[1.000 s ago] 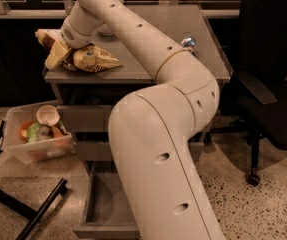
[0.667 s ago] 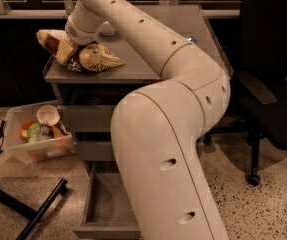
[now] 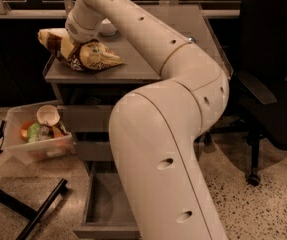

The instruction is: Place brown chip bag into bottom drawer

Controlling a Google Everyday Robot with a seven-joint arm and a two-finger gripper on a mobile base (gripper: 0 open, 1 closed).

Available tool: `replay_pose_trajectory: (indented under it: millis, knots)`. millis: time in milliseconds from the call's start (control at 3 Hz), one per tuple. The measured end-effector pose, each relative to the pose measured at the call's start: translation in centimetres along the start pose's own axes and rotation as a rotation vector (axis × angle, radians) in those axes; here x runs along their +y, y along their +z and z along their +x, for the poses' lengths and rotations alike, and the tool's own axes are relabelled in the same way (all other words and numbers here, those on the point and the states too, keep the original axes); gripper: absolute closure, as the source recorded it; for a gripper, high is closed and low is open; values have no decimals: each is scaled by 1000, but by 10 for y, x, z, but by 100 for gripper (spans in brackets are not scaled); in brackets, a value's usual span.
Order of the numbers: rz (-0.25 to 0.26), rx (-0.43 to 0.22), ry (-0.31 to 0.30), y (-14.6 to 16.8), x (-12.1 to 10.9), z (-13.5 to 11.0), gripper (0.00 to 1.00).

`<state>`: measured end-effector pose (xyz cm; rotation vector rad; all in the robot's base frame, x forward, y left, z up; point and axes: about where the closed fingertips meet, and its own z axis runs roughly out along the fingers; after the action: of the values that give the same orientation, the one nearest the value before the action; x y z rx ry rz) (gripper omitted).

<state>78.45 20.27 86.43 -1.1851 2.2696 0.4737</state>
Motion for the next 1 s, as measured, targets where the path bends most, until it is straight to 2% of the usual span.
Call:
replay_pose_trajectory:
  millis: [333, 667, 1000]
  knots:
    - [3, -3, -1, -4, -1, -2, 100]
    - [17, -35, -18, -23, -3, 8, 100]
    - [81, -206, -77, -113, 2, 10, 100]
